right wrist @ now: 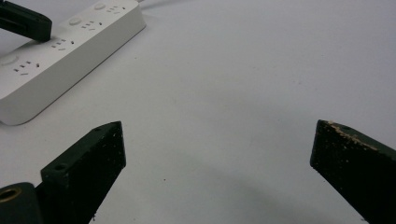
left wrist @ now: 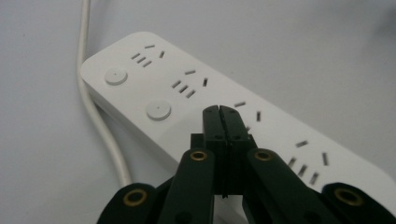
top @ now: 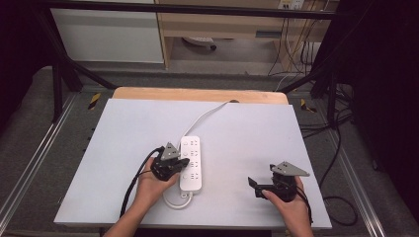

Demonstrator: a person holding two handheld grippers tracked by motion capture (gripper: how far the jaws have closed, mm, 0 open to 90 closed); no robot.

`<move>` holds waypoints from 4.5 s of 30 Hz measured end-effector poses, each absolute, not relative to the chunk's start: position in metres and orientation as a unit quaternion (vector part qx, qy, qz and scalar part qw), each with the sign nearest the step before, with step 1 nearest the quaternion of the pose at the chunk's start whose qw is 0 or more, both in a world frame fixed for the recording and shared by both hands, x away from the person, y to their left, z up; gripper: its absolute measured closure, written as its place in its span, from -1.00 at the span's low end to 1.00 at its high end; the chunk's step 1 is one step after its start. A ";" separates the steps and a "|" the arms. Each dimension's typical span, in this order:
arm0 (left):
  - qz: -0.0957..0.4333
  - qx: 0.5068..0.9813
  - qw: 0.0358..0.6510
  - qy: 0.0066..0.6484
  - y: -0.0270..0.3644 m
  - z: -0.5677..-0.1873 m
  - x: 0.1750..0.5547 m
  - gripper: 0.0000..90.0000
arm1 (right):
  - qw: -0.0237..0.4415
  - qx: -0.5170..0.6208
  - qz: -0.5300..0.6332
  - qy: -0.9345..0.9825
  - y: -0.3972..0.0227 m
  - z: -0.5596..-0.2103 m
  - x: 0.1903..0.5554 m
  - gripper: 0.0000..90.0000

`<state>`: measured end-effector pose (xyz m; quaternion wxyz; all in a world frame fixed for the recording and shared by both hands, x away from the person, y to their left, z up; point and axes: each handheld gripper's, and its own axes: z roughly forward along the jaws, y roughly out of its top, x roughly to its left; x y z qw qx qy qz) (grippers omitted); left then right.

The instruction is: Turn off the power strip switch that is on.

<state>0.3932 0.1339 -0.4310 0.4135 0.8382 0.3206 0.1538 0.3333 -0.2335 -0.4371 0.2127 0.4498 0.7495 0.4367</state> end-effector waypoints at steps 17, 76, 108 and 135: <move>0.160 0.831 0.433 0.311 0.132 -0.435 0.391 1.00 | 0.214 0.450 0.437 0.749 -0.234 -0.437 0.333 -0.91; 0.184 0.748 0.523 0.364 0.145 -0.392 0.398 -0.88 | 0.216 0.454 0.446 0.740 -0.239 -0.434 0.335 -0.95; 0.232 0.707 0.517 0.424 0.256 -0.367 0.373 -0.89 | 0.211 0.442 0.450 0.747 -0.236 -0.436 0.335 -0.94; 0.250 0.690 0.500 0.460 0.321 -0.381 0.347 -0.88 | 0.211 0.440 0.448 0.749 -0.235 -0.436 0.334 -0.94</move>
